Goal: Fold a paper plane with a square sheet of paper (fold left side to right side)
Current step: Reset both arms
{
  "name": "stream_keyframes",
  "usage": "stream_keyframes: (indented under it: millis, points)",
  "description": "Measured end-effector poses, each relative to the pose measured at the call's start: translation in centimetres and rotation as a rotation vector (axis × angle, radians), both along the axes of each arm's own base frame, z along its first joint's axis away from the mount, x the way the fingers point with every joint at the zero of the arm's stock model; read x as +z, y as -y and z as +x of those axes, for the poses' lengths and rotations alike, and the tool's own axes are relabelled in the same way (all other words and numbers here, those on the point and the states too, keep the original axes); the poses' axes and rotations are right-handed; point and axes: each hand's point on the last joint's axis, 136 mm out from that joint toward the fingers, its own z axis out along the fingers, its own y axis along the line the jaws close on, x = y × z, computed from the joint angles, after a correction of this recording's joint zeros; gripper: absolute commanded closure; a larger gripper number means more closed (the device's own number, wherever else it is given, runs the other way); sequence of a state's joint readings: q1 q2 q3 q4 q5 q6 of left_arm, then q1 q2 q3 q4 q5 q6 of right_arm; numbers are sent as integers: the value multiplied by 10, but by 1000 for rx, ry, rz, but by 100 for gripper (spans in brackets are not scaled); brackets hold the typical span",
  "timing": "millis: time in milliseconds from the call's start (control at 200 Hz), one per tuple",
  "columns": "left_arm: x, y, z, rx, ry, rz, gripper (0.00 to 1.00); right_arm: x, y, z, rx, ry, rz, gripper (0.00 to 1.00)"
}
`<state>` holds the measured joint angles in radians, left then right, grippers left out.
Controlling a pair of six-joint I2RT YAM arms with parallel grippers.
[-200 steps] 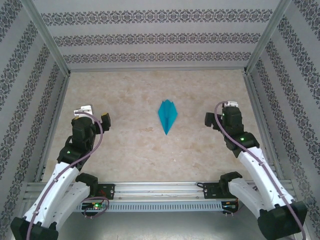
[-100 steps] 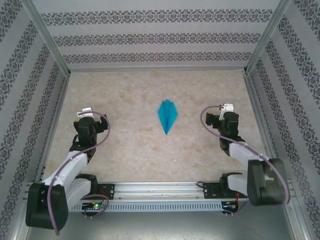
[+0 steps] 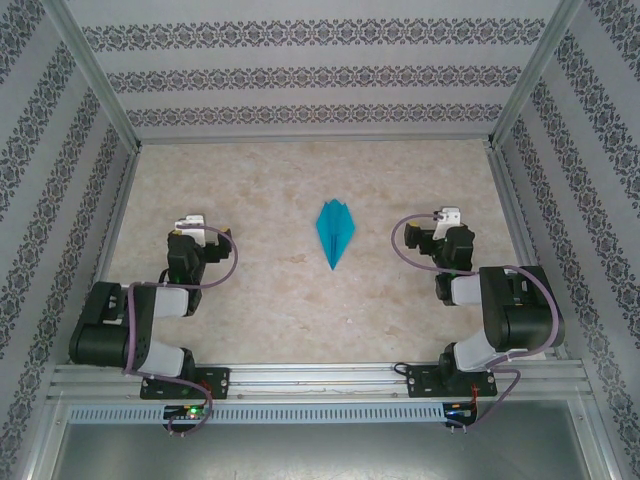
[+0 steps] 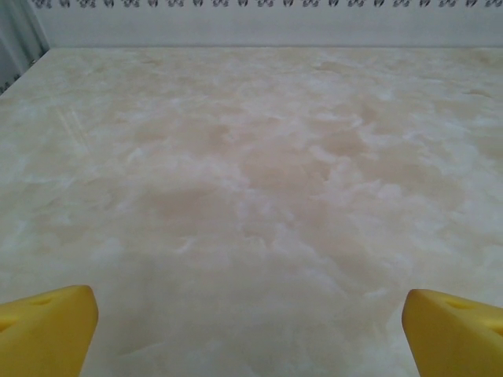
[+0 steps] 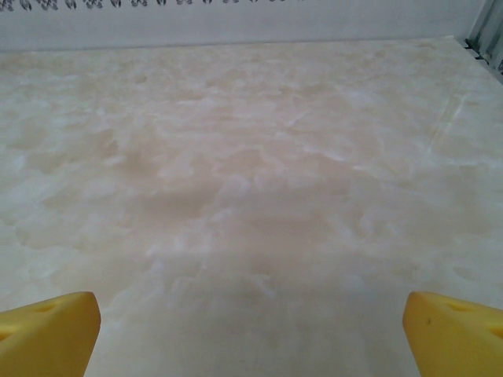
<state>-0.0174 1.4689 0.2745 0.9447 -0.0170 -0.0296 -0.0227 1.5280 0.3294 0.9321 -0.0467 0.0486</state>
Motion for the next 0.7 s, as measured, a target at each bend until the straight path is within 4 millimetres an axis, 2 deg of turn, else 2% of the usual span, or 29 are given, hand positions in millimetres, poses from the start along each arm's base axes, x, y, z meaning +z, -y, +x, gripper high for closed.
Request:
stream_keyframes:
  millis: [170, 355, 700]
  points:
    - [-26, 3, 3, -21, -42, 1, 1, 11, 1, 8, -2, 29, -1, 2]
    - [-1, -3, 28, 1, 9, 4, 1, 11, 1, 8, -3, 29, -2, 2]
    - [-5, -10, 24, 39, -1, 13, 1, 11, -1, 9, -7, 29, -12, 2]
